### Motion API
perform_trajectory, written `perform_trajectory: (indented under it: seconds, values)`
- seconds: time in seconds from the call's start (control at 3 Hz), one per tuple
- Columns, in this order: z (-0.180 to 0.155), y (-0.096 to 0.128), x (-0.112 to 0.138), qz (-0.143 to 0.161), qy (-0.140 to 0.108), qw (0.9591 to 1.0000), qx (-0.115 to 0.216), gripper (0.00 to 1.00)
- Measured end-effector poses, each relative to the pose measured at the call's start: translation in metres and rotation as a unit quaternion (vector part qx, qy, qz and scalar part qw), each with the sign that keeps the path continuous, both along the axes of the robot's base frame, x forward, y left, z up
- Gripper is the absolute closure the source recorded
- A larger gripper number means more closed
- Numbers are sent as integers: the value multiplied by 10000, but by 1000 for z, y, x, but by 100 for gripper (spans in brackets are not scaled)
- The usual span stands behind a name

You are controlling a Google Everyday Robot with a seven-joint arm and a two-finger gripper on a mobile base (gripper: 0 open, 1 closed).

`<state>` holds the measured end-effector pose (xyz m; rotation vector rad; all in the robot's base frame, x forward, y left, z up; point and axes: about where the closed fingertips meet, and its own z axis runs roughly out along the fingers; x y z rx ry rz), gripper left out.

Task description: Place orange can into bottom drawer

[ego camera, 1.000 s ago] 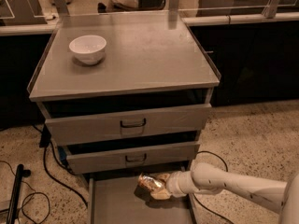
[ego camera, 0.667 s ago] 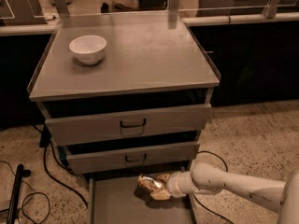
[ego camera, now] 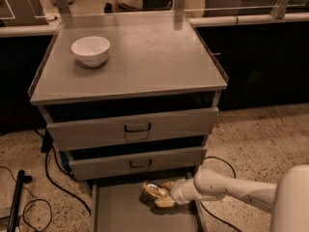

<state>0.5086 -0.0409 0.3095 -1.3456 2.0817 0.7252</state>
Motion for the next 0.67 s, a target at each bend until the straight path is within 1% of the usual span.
perform_trajectory:
  seconds: [0.33,0.67]
  values:
    - [-59,-4,8,-207,202,9993,-240,100]
    - [-108,-5,11,-302,239,9985,-393,100]
